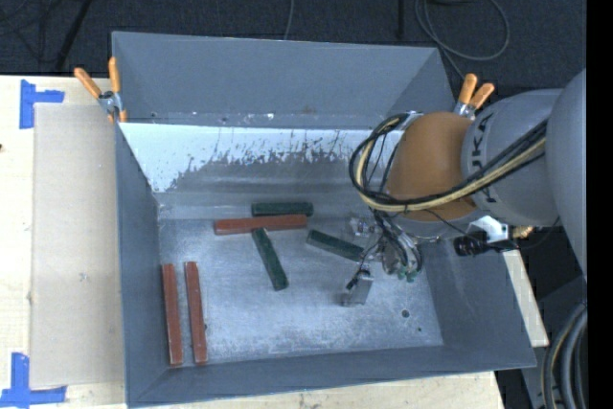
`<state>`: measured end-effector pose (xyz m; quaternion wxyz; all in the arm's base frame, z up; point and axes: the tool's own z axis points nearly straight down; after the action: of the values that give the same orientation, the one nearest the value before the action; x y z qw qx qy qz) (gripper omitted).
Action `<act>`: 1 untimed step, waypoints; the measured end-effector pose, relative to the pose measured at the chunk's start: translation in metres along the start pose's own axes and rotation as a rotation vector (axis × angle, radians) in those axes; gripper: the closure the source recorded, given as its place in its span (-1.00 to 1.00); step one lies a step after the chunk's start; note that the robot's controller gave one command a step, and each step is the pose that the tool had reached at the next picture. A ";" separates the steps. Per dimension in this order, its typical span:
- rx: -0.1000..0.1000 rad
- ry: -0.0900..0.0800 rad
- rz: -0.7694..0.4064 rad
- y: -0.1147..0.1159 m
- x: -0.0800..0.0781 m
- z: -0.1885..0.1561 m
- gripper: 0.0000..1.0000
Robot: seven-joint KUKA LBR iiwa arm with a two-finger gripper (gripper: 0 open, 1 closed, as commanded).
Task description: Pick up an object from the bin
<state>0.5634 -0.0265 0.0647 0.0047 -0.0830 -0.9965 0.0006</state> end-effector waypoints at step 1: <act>-0.002 -0.009 -0.001 0.001 -0.003 -0.005 1.00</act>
Offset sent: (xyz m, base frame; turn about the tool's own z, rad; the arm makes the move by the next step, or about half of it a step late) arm 0.0000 0.0000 0.0000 0.0000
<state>0.5667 -0.0259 0.0700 0.0002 -0.0824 -0.9966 0.0001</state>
